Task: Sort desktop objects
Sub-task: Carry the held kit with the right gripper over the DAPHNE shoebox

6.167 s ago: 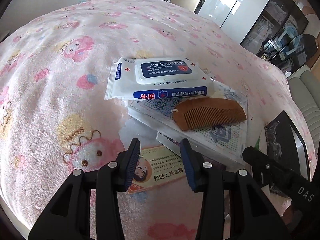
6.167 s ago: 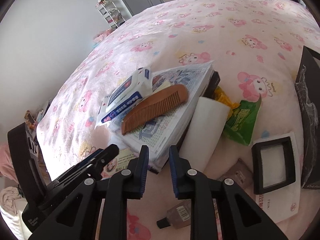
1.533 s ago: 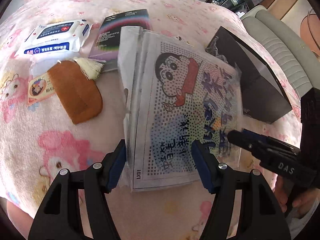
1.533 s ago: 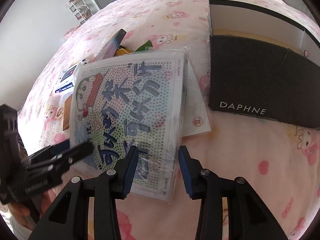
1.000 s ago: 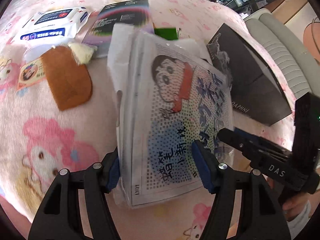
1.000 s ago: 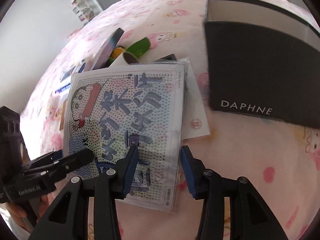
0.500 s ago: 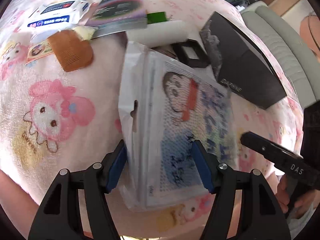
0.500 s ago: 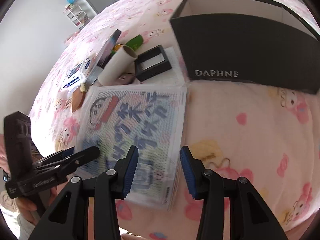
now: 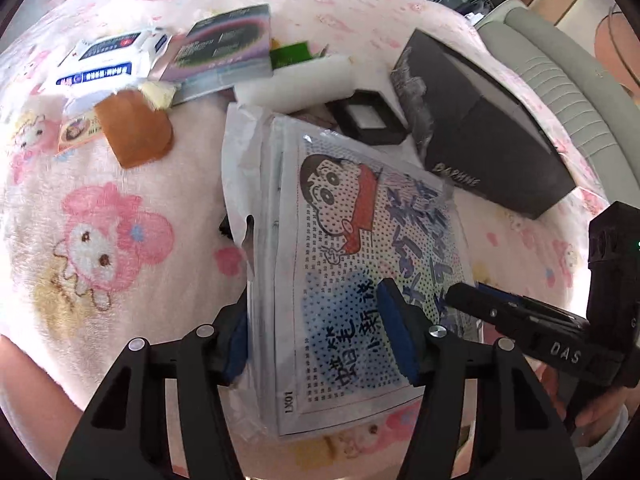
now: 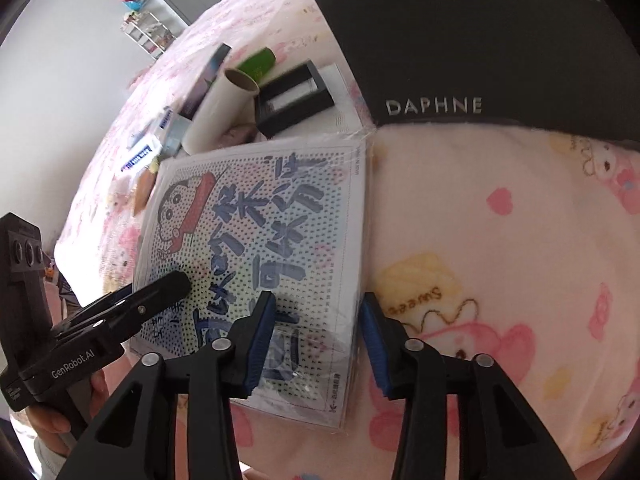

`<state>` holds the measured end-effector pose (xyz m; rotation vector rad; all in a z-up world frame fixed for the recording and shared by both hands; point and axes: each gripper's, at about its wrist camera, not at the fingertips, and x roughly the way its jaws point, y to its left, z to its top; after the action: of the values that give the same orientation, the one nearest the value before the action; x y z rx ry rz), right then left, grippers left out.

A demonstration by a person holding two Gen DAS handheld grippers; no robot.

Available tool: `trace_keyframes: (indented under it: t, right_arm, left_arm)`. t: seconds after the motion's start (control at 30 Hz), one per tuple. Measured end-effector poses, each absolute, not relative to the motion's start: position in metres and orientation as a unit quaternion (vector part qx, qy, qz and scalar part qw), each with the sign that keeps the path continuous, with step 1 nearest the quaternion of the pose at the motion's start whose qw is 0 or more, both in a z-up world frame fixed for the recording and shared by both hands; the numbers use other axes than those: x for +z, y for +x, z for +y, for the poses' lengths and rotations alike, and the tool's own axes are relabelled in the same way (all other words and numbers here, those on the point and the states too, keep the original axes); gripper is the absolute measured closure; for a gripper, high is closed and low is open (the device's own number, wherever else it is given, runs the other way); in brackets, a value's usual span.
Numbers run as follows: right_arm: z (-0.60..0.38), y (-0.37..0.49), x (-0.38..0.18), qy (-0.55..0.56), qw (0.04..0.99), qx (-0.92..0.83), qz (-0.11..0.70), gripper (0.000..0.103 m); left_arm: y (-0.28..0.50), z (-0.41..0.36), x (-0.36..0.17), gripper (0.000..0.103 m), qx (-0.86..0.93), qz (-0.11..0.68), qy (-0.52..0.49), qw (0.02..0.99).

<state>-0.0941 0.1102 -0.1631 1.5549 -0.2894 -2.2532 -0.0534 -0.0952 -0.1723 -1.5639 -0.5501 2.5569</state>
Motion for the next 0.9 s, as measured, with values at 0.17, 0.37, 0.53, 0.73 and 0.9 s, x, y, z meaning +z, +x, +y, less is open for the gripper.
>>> trace_keyframes:
  t: [0.17, 0.37, 0.53, 0.73, 0.9]
  right_arm:
    - [0.130, -0.091, -0.131, 0.525, 0.187, -0.823, -0.110, 0.067]
    - [0.154, -0.090, -0.090, 0.487, 0.177, -0.847, -0.116, 0.067]
    - [0.187, -0.105, -0.045, 0.447, 0.149, -0.875, -0.110, 0.067]
    - [0.226, -0.152, -0.007, 0.413, 0.111, -0.897, -0.110, 0.067]
    - [0.251, -0.195, -0.002, 0.403, 0.084, -0.904, -0.118, 0.067]
  left_arm:
    - [-0.056, -0.077, -0.143, 0.044, 0.847, -0.167, -0.499, 0.070]
    - [-0.075, -0.047, -0.092, 0.044, 0.864, -0.151, -0.466, 0.116]
    - [-0.114, -0.016, -0.053, 0.044, 0.875, -0.140, -0.437, 0.154]
    - [-0.176, 0.022, -0.023, 0.044, 0.883, -0.135, -0.409, 0.187]
    - [-0.236, 0.045, -0.028, 0.044, 0.877, -0.139, -0.417, 0.197]
